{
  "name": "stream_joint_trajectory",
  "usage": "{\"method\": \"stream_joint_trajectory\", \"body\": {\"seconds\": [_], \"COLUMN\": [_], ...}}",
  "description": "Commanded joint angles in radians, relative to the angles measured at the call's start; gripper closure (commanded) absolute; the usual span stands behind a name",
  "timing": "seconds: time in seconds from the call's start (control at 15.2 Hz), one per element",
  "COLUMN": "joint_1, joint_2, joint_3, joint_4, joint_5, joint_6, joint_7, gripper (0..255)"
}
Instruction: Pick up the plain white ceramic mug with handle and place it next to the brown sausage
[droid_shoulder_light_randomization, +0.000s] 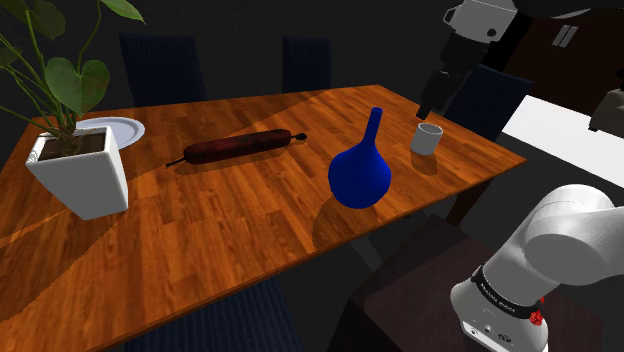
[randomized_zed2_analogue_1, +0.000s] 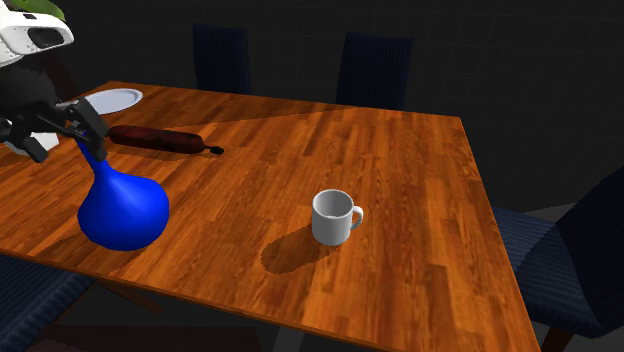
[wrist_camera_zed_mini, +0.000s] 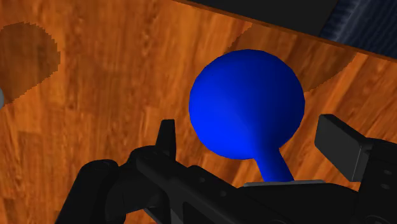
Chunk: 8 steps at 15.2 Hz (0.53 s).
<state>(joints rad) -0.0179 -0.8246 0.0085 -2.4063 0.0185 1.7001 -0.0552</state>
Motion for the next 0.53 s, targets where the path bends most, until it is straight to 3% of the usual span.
{"method": "stream_joint_trajectory", "body": {"seconds": [0.0, 0.46], "joint_1": [0.0, -0.05], "joint_2": [0.0, 0.105], "joint_3": [0.0, -0.138], "joint_4": [0.0, -0.028], "joint_5": [0.0, -0.08], "joint_6": [0.0, 0.114], "joint_7": [0.0, -0.146], "gripper": [0, 0]}}
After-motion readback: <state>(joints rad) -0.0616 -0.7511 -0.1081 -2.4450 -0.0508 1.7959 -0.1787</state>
